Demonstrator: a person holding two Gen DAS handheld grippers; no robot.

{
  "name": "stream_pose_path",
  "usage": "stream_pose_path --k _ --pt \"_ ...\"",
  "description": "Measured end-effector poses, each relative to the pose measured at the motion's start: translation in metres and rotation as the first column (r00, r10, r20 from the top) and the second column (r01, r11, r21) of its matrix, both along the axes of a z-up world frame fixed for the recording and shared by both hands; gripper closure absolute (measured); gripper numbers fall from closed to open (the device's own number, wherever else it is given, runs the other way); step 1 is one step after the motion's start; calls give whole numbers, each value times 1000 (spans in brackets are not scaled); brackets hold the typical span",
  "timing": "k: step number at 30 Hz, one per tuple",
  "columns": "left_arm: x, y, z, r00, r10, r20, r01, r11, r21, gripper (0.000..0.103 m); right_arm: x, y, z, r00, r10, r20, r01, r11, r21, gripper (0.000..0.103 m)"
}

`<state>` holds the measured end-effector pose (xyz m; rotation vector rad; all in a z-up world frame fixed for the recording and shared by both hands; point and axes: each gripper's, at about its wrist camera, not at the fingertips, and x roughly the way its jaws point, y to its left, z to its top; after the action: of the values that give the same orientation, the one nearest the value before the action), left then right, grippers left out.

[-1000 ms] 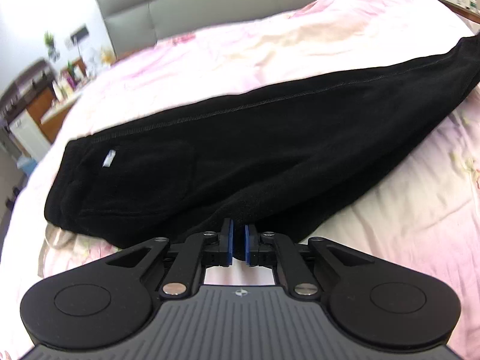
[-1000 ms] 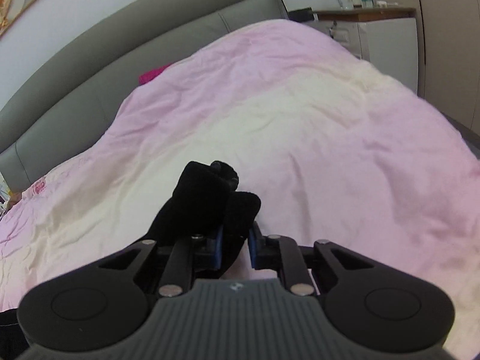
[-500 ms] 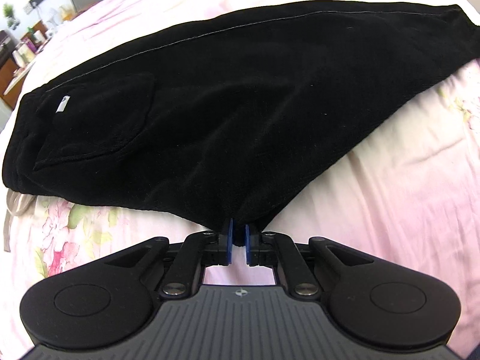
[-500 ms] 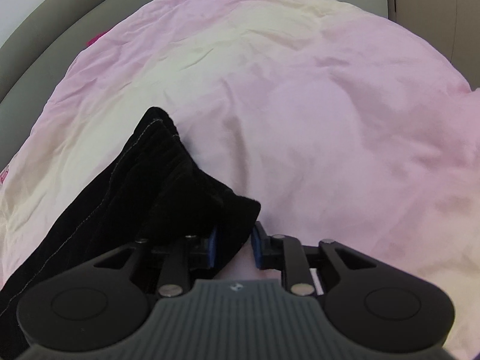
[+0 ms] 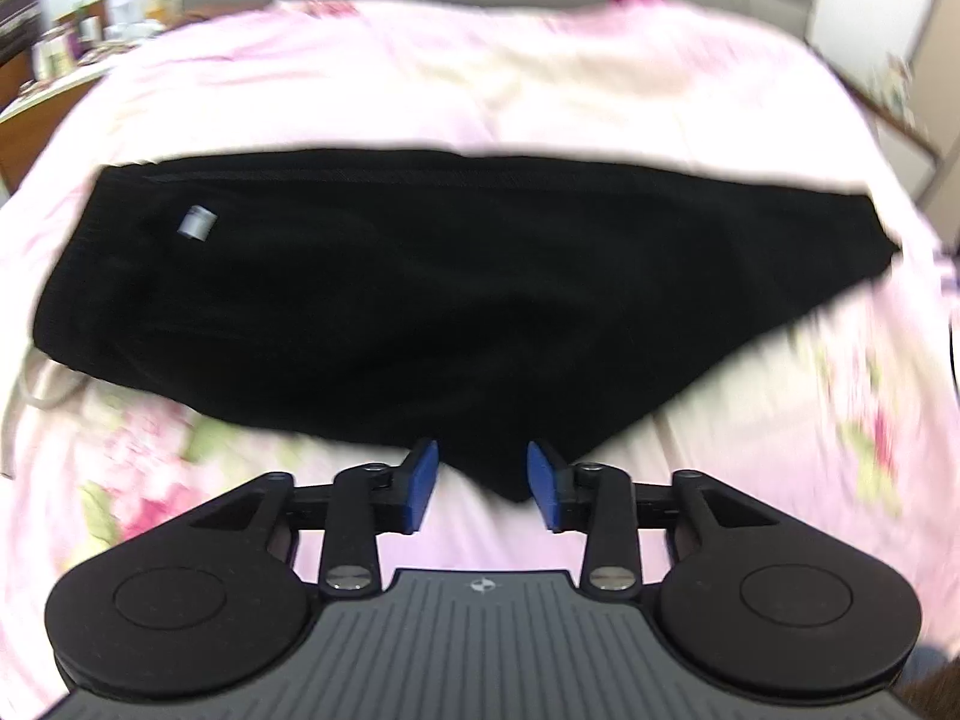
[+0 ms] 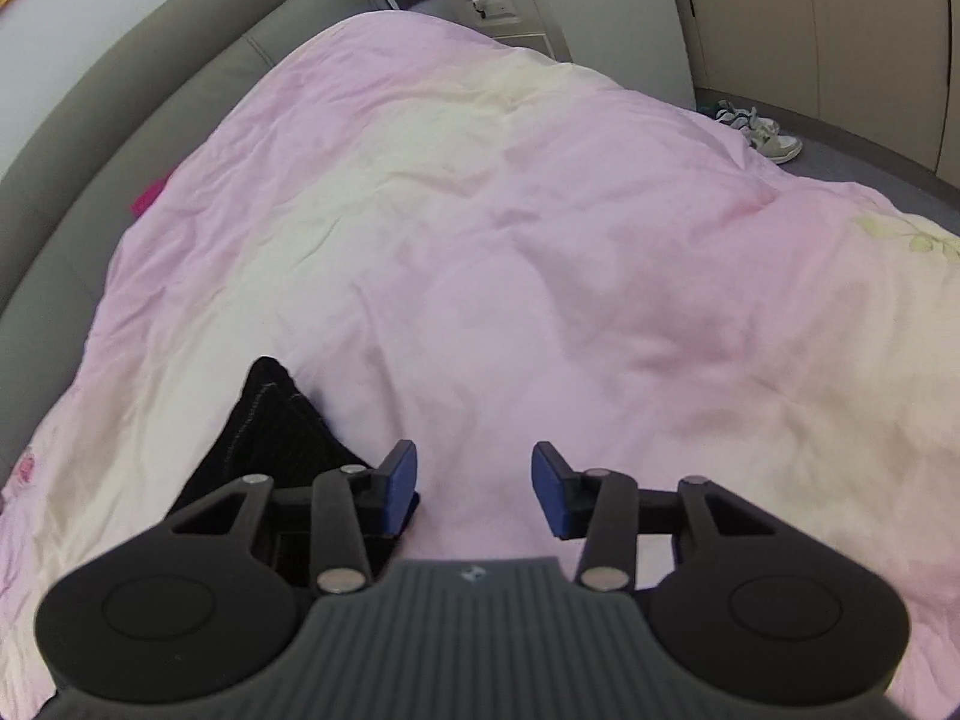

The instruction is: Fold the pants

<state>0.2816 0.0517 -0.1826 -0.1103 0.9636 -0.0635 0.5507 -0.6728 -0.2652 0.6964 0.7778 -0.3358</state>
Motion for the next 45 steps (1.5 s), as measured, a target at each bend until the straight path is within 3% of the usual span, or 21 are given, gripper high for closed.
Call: stream_pose_path --k 1,2,4,8,12,15,20,26,29,31,33,35,38,40,43,45 --pt "1 11 4 1000 26 18 -26 1000 -12 48 -5 0 1 1000 7 29 -8 999 47 58" --pt "3 22 8 998 61 36 -60 998 -24 46 -10 2 -1 998 10 62 -16 994 107 51" --pt "10 47 15 989 130 69 -127 991 -51 45 -13 12 -7 994 13 107 -33 982 188 47" --pt "22 109 20 942 324 85 -314 943 -113 38 -6 44 -28 994 23 106 -44 979 199 47" --pt "27 169 5 861 506 41 -488 848 -207 37 2 64 -52 993 11 121 -39 972 233 49" --pt "23 200 -21 785 619 -9 -591 744 -312 37 13 69 -64 991 8 135 -41 969 243 49" --pt "17 221 -65 696 717 -47 -655 606 -452 36 25 69 -90 990 -22 138 -21 954 300 51" --pt "29 233 -85 615 785 -76 -692 490 -530 27 36 65 -109 979 -66 195 -11 929 369 51" --pt "40 234 -95 587 803 -102 -718 458 -524 30 43 67 -116 973 -103 204 14 919 394 53" --pt "42 235 -98 563 817 -123 -736 429 -523 36 45 71 -113 975 -108 196 29 929 369 63" --pt "42 232 -91 556 823 -115 -742 428 -517 44 47 74 -106 976 -96 196 24 939 343 78" --pt "43 230 -80 563 822 -88 -739 453 -499 58 51 78 -89 979 -64 192 6 957 291 87" --pt "48 227 -59 571 818 -66 -740 479 -472 64 58 85 -55 985 -27 170 -10 977 211 90" --pt "55 222 -41 581 813 -44 -750 513 -418 66 61 94 -27 988 -1 154 -23 988 150 91" --pt "62 214 -15 609 793 -11 -743 566 -357 67 63 107 17 988 14 155 -27 996 85 92" --pt "60 214 1 624 782 -5 -733 582 -352 68 59 117 49 985 33 169 -40 999 35 92"
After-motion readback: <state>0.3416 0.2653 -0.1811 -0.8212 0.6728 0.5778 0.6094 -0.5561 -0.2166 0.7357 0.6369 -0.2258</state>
